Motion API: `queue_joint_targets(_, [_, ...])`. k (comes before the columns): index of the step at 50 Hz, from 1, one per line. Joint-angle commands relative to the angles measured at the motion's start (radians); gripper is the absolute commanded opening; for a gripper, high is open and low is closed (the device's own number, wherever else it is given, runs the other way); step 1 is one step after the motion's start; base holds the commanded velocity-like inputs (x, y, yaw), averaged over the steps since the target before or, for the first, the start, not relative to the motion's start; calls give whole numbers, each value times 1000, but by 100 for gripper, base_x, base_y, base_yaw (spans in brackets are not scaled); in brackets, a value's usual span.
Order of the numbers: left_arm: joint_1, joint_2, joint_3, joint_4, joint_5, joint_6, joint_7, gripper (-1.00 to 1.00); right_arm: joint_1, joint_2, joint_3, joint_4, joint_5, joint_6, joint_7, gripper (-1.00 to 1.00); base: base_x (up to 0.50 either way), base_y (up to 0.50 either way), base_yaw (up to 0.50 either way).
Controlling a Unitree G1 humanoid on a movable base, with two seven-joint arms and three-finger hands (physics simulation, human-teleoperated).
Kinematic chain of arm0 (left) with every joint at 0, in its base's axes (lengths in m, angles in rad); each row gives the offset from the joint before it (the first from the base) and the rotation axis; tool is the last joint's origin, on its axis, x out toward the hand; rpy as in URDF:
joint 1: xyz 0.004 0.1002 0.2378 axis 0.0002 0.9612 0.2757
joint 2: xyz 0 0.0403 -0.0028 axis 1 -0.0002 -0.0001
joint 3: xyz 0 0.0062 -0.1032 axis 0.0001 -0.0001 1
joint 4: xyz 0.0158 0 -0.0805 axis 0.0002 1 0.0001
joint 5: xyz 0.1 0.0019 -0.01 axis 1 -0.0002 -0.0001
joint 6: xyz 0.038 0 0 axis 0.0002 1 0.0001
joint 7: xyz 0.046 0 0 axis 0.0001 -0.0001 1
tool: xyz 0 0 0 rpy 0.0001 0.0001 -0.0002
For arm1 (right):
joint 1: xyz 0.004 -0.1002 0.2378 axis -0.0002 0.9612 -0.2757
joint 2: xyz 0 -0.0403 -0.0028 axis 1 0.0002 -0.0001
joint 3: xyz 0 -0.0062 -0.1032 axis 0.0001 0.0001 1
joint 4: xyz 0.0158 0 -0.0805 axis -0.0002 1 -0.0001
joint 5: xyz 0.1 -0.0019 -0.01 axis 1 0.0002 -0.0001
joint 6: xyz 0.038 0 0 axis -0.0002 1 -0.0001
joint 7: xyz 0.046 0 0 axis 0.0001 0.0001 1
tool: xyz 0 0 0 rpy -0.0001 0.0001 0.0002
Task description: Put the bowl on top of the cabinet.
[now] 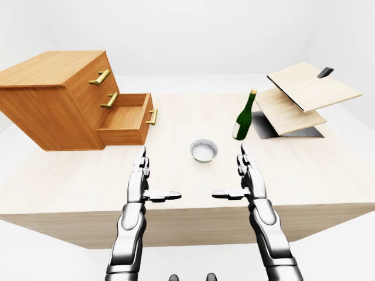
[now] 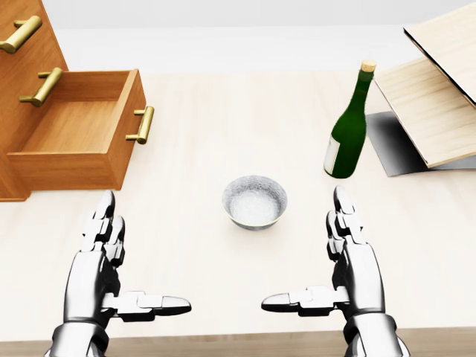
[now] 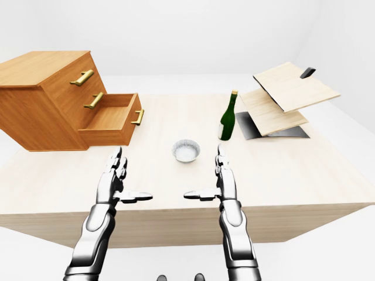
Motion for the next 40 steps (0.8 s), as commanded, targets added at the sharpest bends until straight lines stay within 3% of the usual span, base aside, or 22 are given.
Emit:
queue_joint_targets(1, [3,12,23,-15,-12,11,-24,100,0,-11,-22,10,11,-5,26,100,0,0,0])
queue_joint_targets(5, [2,13,26,-21,-14,16,-25,100,-1,-11,-22,19,11,-11,27,100,0,0,0])
queue_joint_targets(10, [4,14,27,-39,-14,29,-25,100,2,-12,-23,-2,13,8,26,100,0,0,0])
queue_joint_targets(14, [10,14,27,-76,-14,57,-26,100,6,-11,-22,-23,13,23,26,100,0,0,0])
queue_joint_targets(15, [15,15,28,-109,-15,80,-28,100,9,-11,-21,-41,13,36,26,100,0,0,0])
queue_joint_targets(16, [16,16,29,-121,-16,85,-28,100,11,-11,-21,-52,14,44,27,100,0,0,0])
queue_joint_targets(19, [18,17,33,-159,-17,85,-30,100,15,-12,-22,-79,14,62,29,100,0,0,0])
queue_joint_targets(21, [19,20,39,-196,-16,85,-31,100,18,-13,-23,-119,16,90,30,100,0,0,0])
queue_joint_targets(33, [31,23,56,-371,-21,85,-47,100,30,-14,-32,-279,32,90,42,100,0,0,0])
queue_joint_targets(40, [14,34,96,-488,-45,85,-58,100,31,-15,-41,-391,39,90,41,100,0,0,0])
